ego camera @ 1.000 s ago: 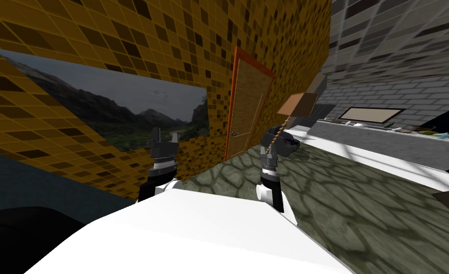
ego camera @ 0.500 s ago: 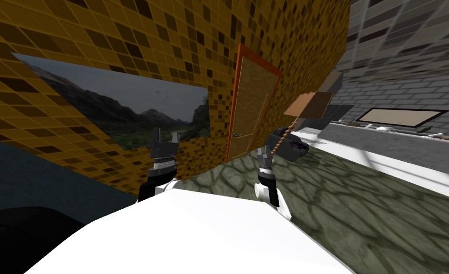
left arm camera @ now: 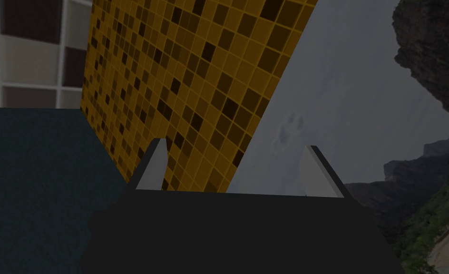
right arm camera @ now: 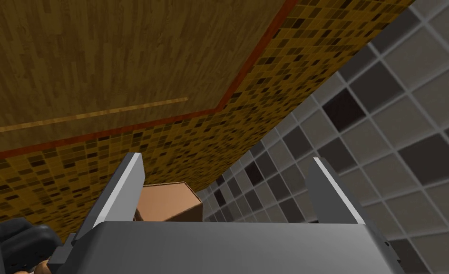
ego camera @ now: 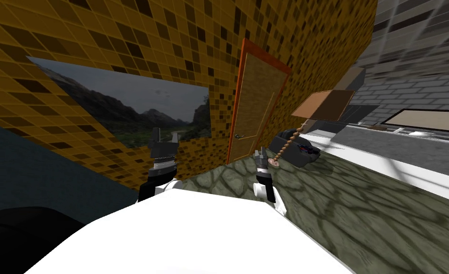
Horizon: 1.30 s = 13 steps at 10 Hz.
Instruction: Pull the door open
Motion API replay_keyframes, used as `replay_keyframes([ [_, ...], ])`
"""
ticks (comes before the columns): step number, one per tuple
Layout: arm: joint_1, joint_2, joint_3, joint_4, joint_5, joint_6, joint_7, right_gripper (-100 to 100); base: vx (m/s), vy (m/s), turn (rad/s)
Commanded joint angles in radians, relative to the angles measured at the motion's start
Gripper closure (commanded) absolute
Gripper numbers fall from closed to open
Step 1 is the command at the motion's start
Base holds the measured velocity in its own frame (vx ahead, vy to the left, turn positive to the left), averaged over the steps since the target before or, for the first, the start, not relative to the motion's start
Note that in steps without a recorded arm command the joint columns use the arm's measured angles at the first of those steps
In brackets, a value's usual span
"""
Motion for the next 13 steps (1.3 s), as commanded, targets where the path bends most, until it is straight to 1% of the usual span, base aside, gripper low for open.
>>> replay_keyframes([
  [1, -0.029, -0.008, -0.002, 0.050, -0.002, -0.001, -0.002, -100, 0.081, -0.097, 0.145],
  [2, -0.029, -0.008, -0.002, 0.057, -0.002, -0.001, -0.002, -100, 0.046, -0.071, 0.047],
  [4, -0.056, -0.016, -0.001, 0.116, -0.003, -0.005, -0.004, -100, 0.045, -0.059, 0.096],
  [6, -0.084, -0.024, -0.001, 0.174, -0.004, -0.010, -0.005, -100, 0.086, -0.085, 0.164],
  [7, -0.084, -0.024, -0.001, 0.183, -0.004, -0.010, -0.005, -100, 0.058, -0.072, 0.042],
  [8, -0.098, -0.027, 0.000, 0.215, -0.005, -0.012, -0.006, -100, 0.023, -0.059, 0.064],
  [12, -0.154, -0.043, 0.001, 0.338, -0.008, -0.022, -0.010, -100, 0.062, -0.089, 0.151],
  [13, -0.154, -0.043, 0.001, 0.344, -0.008, -0.022, -0.010, -100, 0.050, -0.079, 0.042],
])
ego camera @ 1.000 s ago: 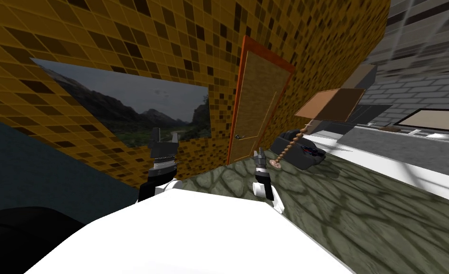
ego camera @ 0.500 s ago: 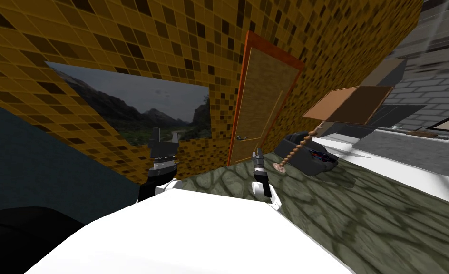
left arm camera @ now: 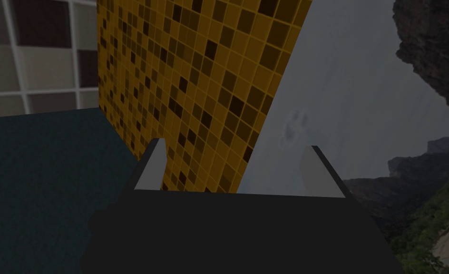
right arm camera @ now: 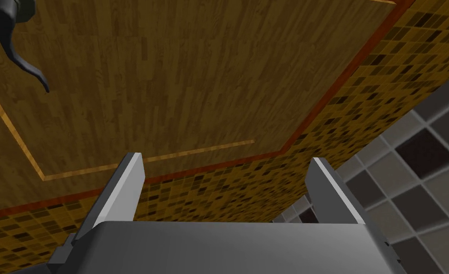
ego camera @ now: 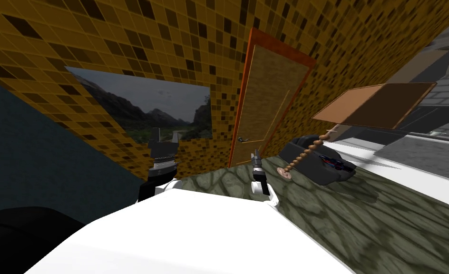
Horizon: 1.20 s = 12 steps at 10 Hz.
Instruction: Pull the door open
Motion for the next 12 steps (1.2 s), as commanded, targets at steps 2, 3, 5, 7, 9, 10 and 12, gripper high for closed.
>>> replay_keyframes([
  [2, -0.034, -0.009, 0.000, 0.073, -0.002, -0.009, -0.002, -100, 0.043, -0.066, 0.115],
  [3, -0.048, -0.013, 0.000, 0.112, -0.003, -0.012, -0.003, -100, 0.072, -0.085, 0.153],
  [5, -0.076, -0.020, 0.001, 0.176, -0.004, -0.016, -0.005, -100, 0.049, -0.107, 0.136],
  [7, -0.103, -0.026, 0.001, 0.238, -0.005, -0.021, -0.007, -100, 0.065, -0.100, 0.156],
  [9, -0.117, -0.030, 0.001, 0.270, -0.006, -0.023, -0.007, -100, 0.052, -0.090, 0.082],
  [10, -0.131, -0.033, 0.002, 0.301, -0.006, -0.025, -0.008, -100, 0.029, -0.063, 0.076],
  [12, -0.157, -0.039, 0.002, 0.359, -0.008, -0.029, -0.010, -100, 0.039, -0.087, 0.144],
])
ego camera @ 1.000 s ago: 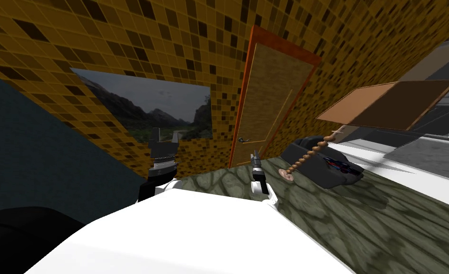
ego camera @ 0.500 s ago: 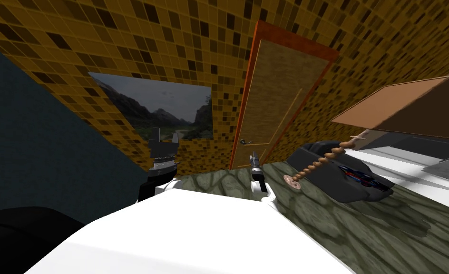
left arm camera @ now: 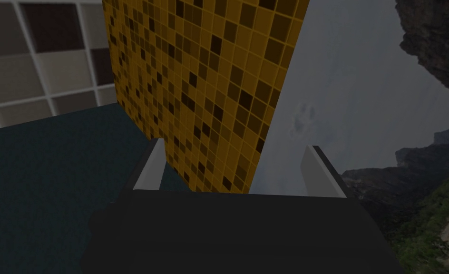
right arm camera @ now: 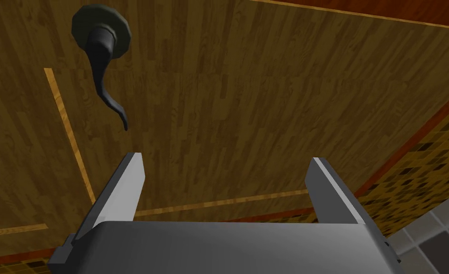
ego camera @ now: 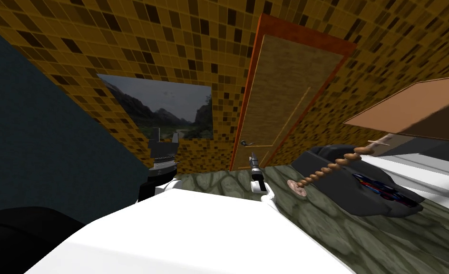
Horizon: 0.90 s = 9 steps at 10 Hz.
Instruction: Pull the door open
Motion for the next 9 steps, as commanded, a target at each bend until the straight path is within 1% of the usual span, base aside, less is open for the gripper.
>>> replay_keyframes([
  [1, -0.019, -0.005, 0.001, 0.045, -0.001, -0.003, -0.001, -100, 0.058, -0.115, 0.126],
  [4, -0.056, -0.014, 0.001, 0.128, -0.003, -0.009, -0.003, -100, 0.052, -0.106, 0.130],
  [7, -0.091, -0.022, 0.002, 0.210, -0.004, -0.015, -0.006, -100, 0.044, -0.085, 0.112],
  [9, -0.112, -0.027, 0.003, 0.258, -0.005, -0.018, -0.007, -100, 0.028, -0.110, 0.109],
])
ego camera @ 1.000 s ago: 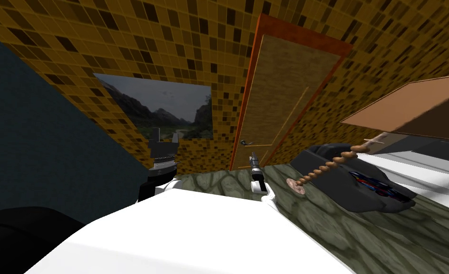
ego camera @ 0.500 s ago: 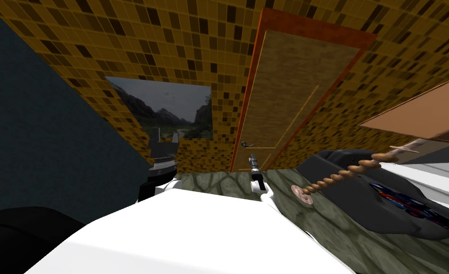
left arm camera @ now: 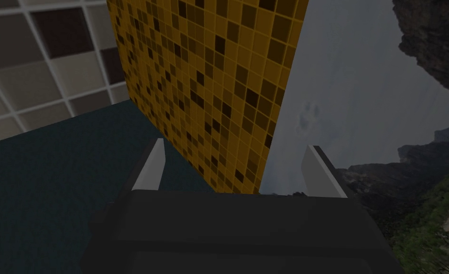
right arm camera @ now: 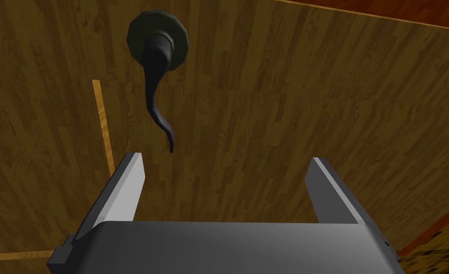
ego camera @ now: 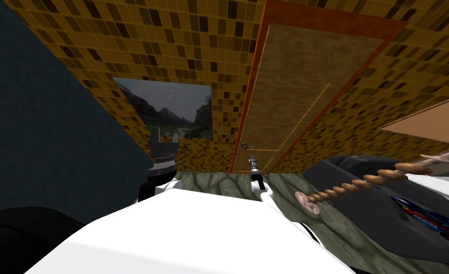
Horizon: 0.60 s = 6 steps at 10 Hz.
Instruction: Pull the door open
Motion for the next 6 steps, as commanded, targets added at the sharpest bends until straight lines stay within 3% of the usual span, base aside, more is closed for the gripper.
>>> replay_keyframes([
  [1, -0.015, -0.005, 0.001, 0.036, -0.001, -0.003, -0.003, -100, 0.038, -0.096, 0.096],
  [6, -0.060, -0.015, 0.001, 0.139, -0.003, -0.010, -0.006, -100, 0.041, -0.082, 0.093],
])
